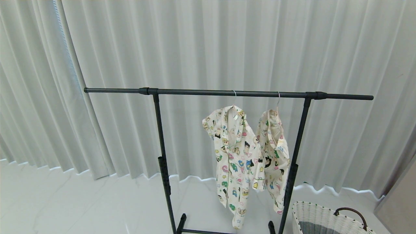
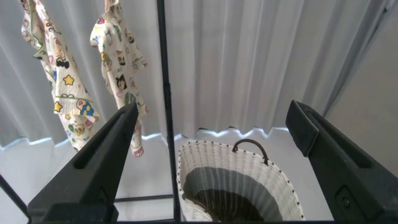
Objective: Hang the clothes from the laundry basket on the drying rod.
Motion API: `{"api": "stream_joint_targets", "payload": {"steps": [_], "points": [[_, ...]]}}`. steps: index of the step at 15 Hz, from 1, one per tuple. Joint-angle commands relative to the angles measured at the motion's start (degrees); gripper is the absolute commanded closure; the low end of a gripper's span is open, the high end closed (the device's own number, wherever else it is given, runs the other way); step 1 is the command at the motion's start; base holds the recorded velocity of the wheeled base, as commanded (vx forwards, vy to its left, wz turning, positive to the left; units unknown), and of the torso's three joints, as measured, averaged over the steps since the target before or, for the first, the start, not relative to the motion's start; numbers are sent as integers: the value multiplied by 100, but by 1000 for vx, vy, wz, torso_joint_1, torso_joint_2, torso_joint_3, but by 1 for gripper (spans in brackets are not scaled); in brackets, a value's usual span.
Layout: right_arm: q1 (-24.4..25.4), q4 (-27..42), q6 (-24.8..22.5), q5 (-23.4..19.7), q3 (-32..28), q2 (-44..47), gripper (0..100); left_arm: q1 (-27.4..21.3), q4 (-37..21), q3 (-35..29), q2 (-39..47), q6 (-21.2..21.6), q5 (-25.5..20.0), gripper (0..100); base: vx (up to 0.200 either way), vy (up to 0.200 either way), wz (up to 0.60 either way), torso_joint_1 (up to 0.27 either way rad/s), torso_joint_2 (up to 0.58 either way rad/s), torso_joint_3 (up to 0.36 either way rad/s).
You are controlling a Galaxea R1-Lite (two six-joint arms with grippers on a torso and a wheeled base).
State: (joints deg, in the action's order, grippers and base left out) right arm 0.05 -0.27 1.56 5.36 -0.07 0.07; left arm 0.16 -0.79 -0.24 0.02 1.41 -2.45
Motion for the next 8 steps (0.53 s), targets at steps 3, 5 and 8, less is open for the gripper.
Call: {"api": "stream_joint_targets", "payload": {"steps": [3, 5, 8], "points": [[4, 0, -15, 0, -1, -7, 0, 2, 0, -2, -2, -1, -1, 0, 0, 0, 0, 0, 0, 0], [4, 0, -15, 0, 7, 1, 0, 2, 0, -2, -2, -1, -1, 0, 0, 0, 0, 0, 0, 0], [4, 0, -15, 0, 7, -7, 0, 2, 0, 7, -2, -1, -1, 0, 0, 0, 0, 0, 0, 0]]}}
